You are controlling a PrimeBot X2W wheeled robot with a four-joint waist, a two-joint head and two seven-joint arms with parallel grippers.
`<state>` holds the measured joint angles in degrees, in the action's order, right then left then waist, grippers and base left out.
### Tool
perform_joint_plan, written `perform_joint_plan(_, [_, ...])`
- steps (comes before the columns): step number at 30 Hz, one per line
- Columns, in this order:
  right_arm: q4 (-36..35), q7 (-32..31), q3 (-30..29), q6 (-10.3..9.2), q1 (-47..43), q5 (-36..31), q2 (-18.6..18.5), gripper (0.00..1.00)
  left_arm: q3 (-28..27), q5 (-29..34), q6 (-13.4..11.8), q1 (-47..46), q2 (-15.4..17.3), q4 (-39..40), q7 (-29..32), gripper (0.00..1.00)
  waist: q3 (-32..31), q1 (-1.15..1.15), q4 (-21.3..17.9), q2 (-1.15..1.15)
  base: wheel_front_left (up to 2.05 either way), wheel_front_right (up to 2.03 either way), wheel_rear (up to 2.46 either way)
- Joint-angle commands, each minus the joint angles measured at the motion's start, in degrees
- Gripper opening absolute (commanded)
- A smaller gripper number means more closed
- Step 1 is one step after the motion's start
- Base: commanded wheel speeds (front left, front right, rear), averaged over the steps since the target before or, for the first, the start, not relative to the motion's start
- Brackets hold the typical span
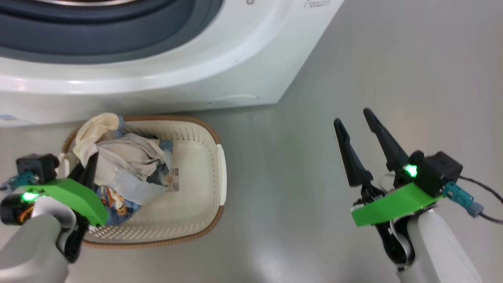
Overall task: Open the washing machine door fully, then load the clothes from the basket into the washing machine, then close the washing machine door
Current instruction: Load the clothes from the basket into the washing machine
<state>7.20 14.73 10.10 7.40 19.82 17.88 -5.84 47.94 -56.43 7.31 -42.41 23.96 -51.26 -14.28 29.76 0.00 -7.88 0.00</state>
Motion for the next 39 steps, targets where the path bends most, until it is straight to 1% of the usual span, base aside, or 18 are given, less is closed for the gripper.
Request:
perform_joint_plan(1, [-0.98, 0.27, 0.72, 0.09, -2.71, 0.65, -0.40, 1.00, -3.99, 2.25, 0.18, 1.67, 1.71, 1.84, -0.71, 0.00, -4.47, 0.00, 0.91, 0.00, 0.00, 0.00, 0.00])
perform_joint_plan(8, [-0.66, 0.27, -0.75, 0.09, -7.33, 2.07, -2.50, 1.00, -14.36, 10.03, 0.18, 8.03, -0.11, 7.63, -0.72, 0.00, -10.49, 0.00, 1.72, 0.00, 0.00, 0.00, 0.00])
perform_joint_plan(19, [-0.34, 0.27, -2.29, 0.09, -13.37, 3.85, -5.26, 1.00, -27.06, 20.48, 0.18, 17.99, -2.44, 17.96, -0.72, 0.00, -17.92, 0.00, 2.96, 0.00, 0.00, 0.00, 0.00])
perform_joint_plan(24, [-0.48, 0.27, -2.84, 0.09, -15.53, 4.53, -6.10, 1.00, -32.27, 23.75, 0.18, 22.96, -3.13, 23.50, -0.72, 0.00, -20.28, 0.00, 3.14, 0.00, 0.00, 0.00, 0.00])
perform_joint_plan(25, [-0.48, 0.27, -2.84, 0.09, -15.53, 4.53, -6.10, 1.00, -32.27, 23.75, 0.18, 22.96, -3.13, 23.50, -0.72, 0.00, -20.28, 0.00, 3.14, 0.00, 0.00, 0.00, 0.00])
perform_joint_plan(31, [-0.97, 0.27, -4.02, 0.09, -18.31, 5.05, -6.90, 1.00, -37.49, 26.90, 0.18, 28.80, -4.22, 30.32, -0.72, 0.00, -22.62, 0.00, 3.44, 0.00, 0.00, 0.00, 0.00])
perform_joint_plan(39, [-1.59, 0.27, -5.30, 0.09, -20.68, 5.41, -7.03, 1.00, -43.74, 29.89, 0.17, 37.71, -5.90, 39.94, -0.72, 0.00, -23.74, 0.00, 3.07, 0.00, 0.00, 0.00, 0.00])
